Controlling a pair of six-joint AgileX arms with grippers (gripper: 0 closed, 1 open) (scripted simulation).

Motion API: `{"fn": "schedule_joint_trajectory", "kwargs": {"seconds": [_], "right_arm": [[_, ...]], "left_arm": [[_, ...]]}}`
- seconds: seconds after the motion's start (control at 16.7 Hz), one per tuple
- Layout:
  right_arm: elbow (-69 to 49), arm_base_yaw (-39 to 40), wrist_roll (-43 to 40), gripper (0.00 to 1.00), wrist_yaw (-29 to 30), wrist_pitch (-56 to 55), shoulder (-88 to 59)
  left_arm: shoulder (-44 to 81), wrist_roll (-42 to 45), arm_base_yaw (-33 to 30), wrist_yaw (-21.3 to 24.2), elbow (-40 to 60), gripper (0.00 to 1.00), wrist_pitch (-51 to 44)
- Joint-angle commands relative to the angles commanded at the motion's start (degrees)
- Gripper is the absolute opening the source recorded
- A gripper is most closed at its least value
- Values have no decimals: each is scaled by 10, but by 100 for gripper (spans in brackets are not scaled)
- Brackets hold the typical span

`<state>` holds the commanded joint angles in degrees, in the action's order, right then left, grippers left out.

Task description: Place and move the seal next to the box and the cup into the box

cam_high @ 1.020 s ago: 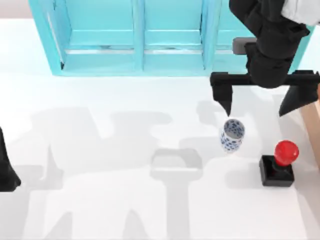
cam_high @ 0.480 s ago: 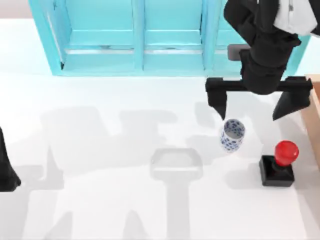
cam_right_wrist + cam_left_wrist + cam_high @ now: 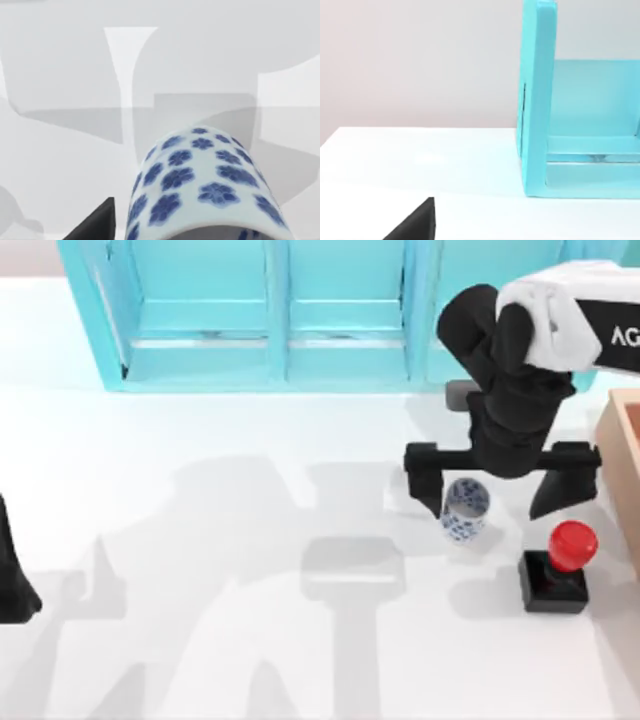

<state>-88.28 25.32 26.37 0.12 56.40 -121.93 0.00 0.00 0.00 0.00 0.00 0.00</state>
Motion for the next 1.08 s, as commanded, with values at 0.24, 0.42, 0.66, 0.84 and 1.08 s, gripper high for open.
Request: {"fn": "schedule_joint_trajectory", "kwargs": {"seconds": [0.24, 0.42, 0.66, 0.84, 1.08], "right_arm": [[0, 0, 0, 92, 0, 0, 0], [0, 0, 0, 70, 0, 0, 0], [0, 0, 0, 40, 0, 0, 0], [0, 0, 0, 17, 0, 0, 0], [0, 0, 0, 0, 0, 0, 0]], "left_arm": [[0, 0, 0, 0, 0, 100, 0], [0, 0, 0, 0, 0, 100, 0], [0, 0, 0, 0, 0, 100, 0], [0, 0, 0, 0, 0, 100, 0], [0, 0, 0, 0, 0, 100, 0]]}}
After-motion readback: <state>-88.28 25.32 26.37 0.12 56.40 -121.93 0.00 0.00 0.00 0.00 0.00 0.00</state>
